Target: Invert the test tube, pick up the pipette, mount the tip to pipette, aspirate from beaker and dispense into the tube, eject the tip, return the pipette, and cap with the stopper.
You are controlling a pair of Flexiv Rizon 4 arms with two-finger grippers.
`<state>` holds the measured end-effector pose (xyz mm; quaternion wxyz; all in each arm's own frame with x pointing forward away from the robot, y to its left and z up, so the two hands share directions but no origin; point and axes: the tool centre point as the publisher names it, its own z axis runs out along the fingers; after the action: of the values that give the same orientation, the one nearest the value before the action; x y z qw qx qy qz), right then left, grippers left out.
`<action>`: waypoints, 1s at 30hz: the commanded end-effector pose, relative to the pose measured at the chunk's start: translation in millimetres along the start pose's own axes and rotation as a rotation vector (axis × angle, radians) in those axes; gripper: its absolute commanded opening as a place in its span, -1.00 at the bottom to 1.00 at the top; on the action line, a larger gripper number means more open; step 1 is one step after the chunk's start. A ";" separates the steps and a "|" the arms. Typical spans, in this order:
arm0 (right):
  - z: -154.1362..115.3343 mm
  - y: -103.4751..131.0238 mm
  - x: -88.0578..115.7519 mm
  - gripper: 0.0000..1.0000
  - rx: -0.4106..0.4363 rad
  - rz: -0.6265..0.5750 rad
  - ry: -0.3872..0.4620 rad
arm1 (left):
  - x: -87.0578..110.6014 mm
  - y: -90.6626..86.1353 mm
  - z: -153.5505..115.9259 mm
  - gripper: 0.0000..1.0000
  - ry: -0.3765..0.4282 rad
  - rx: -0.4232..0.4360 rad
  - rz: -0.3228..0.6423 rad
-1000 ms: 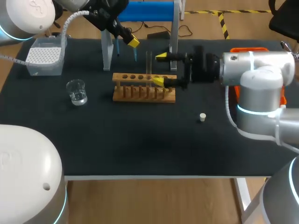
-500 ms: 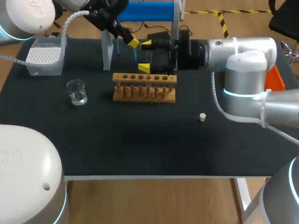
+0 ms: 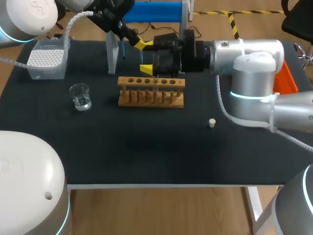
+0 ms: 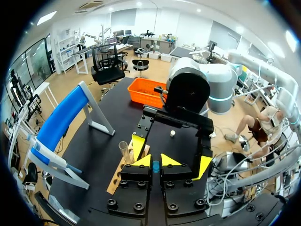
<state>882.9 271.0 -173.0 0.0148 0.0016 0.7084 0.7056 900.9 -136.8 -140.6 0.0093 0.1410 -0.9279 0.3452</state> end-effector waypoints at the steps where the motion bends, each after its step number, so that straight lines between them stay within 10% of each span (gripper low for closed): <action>1: 5.5 0.9 -2.6 0.62 0.005 0.003 0.013 | 0.3 -0.4 -1.2 -1.00 0.001 -0.004 -0.001; 13: 9.9 1.8 -7.1 0.00 0.014 0.032 0.033 | 0.3 -0.4 -1.2 -1.00 0.001 -0.004 -0.001; 30: 13.4 -0.3 -10.0 -0.14 0.020 0.034 0.033 | 0.3 -0.4 -1.2 -1.00 0.001 -0.004 -0.001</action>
<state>891.4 282.1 -172.2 -0.0079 0.0028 0.7150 0.6991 900.8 -136.9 -140.6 0.0093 0.1410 -0.9278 0.3452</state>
